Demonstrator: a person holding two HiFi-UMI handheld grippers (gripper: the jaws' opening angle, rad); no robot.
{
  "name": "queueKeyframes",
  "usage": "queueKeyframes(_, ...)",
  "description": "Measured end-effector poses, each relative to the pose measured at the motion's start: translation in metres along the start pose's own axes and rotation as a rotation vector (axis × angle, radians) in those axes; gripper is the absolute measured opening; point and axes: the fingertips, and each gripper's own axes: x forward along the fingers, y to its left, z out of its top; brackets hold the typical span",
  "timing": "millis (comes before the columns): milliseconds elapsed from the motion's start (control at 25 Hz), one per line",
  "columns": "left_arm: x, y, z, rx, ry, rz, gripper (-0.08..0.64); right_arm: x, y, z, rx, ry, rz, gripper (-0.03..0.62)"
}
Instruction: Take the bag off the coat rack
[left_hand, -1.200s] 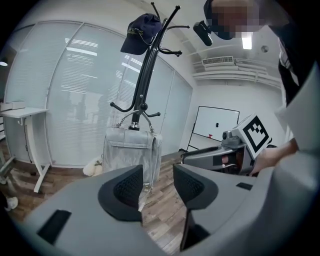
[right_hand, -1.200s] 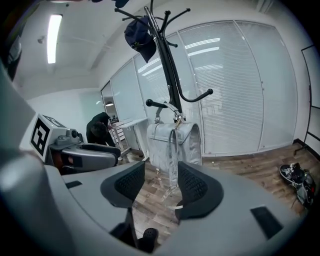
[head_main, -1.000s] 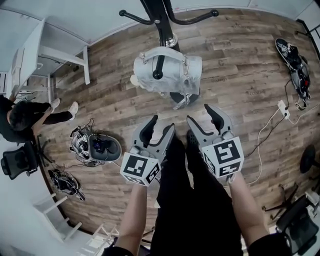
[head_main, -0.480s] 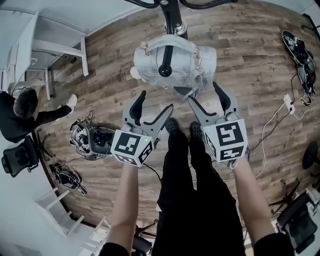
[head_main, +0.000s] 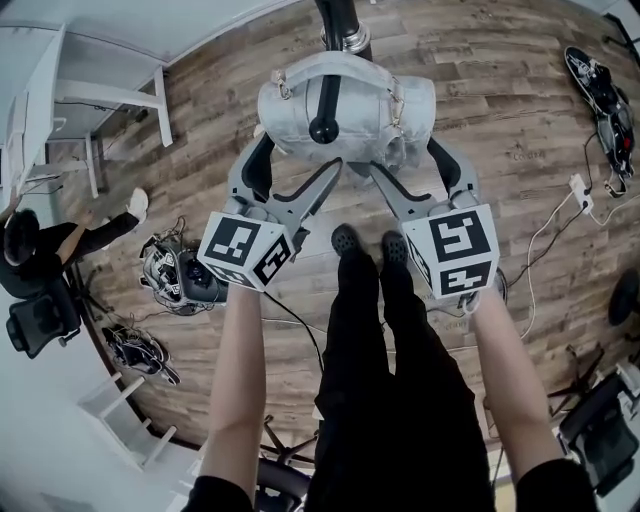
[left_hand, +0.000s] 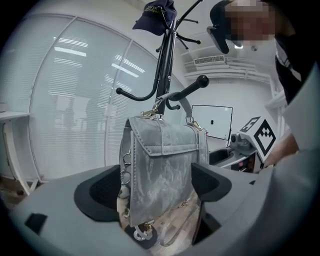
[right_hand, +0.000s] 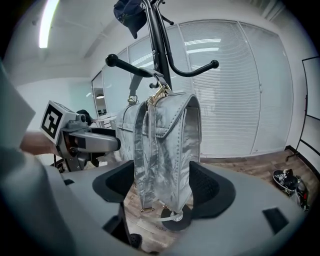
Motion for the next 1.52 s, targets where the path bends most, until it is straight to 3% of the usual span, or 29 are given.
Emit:
queueKeyframes(320, 0.015, -0.003, -0.009, 0.012, 0.05, -0.048, 0.428, 0.009, 0.002, 0.008, -0.005, -0.003, 0.021, 0.33)
queueKeyframes(720, 0.021, -0.004, -0.009, 0.034, 0.041, 0.02, 0.421, 0.015, 0.005, 0.012, -0.001, 0.0, 0.034, 0.328)
queueKeyframes(1080, 0.02, -0.008, -0.012, 0.037, 0.048, 0.076, 0.345, 0.016, 0.002, 0.018, -0.024, -0.004, 0.018, 0.31)
queueKeyframes(1520, 0.009, -0.021, -0.008, 0.029, 0.066, 0.18, 0.313, -0.001, 0.004, 0.018, -0.092, -0.002, -0.058, 0.262)
